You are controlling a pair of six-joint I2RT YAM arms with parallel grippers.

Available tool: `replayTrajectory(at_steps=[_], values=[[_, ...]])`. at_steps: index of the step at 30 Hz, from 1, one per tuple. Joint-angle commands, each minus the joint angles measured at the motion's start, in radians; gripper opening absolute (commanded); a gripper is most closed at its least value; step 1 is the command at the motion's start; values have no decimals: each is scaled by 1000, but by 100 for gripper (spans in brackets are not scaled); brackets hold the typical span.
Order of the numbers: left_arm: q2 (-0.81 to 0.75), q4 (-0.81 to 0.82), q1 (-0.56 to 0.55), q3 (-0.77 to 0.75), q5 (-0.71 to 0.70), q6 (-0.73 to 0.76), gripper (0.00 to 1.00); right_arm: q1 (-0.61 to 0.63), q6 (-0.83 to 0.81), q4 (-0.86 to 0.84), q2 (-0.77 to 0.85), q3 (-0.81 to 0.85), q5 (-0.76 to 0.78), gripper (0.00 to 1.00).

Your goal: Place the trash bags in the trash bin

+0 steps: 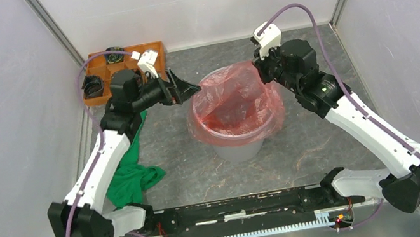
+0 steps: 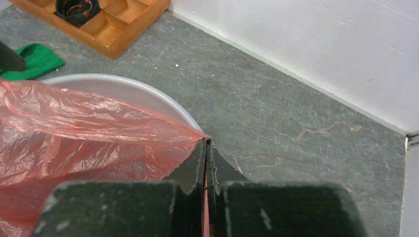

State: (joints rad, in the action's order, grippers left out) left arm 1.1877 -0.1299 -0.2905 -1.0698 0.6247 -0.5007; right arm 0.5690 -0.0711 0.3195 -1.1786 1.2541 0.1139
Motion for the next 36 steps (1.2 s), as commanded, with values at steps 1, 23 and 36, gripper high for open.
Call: replayTrajectory(at_steps=[1, 23, 36], values=[[70, 22, -25, -82, 49, 55, 100, -50, 42, -62, -8, 26, -95, 1], [245, 172, -24, -148, 60, -168, 30, -171, 66, -114, -41, -22, -205, 1], [301, 216, -24, -147, 26, -246, 19, -218, 53, -119, -83, -24, -234, 1]])
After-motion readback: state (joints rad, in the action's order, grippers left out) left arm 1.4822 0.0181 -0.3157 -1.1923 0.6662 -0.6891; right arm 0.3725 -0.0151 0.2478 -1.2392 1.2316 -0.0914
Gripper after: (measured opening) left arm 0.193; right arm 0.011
